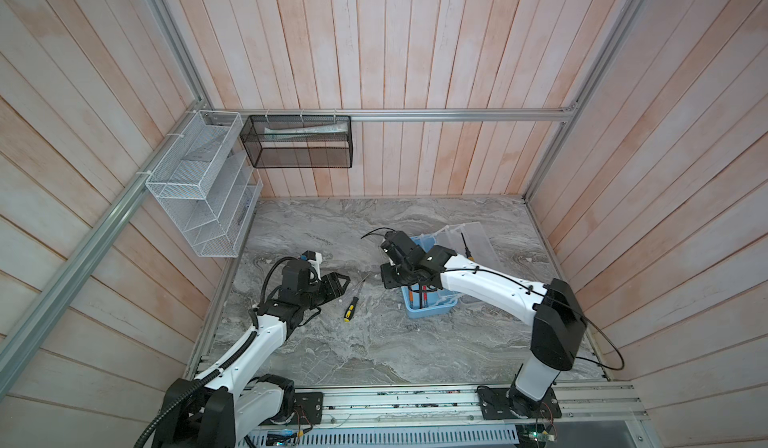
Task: Pack the tool kit
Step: 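Lift the clear-handled screwdriver with right gripper and carry it over the box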
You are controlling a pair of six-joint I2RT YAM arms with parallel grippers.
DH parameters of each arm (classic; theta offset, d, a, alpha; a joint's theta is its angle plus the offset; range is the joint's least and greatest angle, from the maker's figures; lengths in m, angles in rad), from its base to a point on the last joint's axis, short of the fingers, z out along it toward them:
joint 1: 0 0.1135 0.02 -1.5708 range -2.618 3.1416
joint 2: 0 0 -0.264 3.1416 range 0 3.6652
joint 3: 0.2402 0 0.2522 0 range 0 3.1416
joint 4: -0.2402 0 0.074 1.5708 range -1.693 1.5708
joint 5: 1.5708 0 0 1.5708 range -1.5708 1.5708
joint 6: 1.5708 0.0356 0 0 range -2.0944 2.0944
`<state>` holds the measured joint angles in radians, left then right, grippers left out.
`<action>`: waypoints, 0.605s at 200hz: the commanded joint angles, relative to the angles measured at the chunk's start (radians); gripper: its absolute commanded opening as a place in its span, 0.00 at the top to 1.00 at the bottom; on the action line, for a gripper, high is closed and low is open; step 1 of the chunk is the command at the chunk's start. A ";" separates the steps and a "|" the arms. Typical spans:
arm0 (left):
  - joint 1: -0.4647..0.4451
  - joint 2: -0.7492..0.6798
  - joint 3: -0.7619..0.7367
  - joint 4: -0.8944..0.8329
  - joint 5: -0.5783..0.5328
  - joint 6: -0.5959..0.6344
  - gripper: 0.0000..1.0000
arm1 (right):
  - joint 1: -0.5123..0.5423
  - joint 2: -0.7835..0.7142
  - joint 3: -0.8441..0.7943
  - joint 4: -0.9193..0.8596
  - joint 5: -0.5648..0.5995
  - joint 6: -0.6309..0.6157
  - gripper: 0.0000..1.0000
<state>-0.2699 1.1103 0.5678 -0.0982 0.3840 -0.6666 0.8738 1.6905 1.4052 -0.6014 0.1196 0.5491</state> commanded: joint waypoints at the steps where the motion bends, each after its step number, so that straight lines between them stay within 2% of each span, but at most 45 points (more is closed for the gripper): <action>1: -0.044 0.043 0.052 0.056 -0.032 -0.010 0.39 | -0.104 -0.114 -0.063 -0.089 0.143 -0.059 1.00; 33: -0.111 0.117 0.113 0.093 -0.053 -0.014 0.39 | -0.260 -0.258 -0.178 -0.070 0.189 -0.125 1.00; 61: -0.150 0.173 0.155 0.107 -0.057 -0.010 0.39 | -0.360 -0.320 -0.253 -0.057 0.190 -0.173 1.00; 121: -0.168 0.206 0.189 0.081 -0.078 0.015 0.39 | -0.412 -0.320 -0.304 -0.040 0.208 -0.212 1.00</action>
<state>-0.4343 1.3060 0.7185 -0.0120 0.3325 -0.6754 0.4667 1.3666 1.1095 -0.6369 0.2920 0.3710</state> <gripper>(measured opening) 0.613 0.120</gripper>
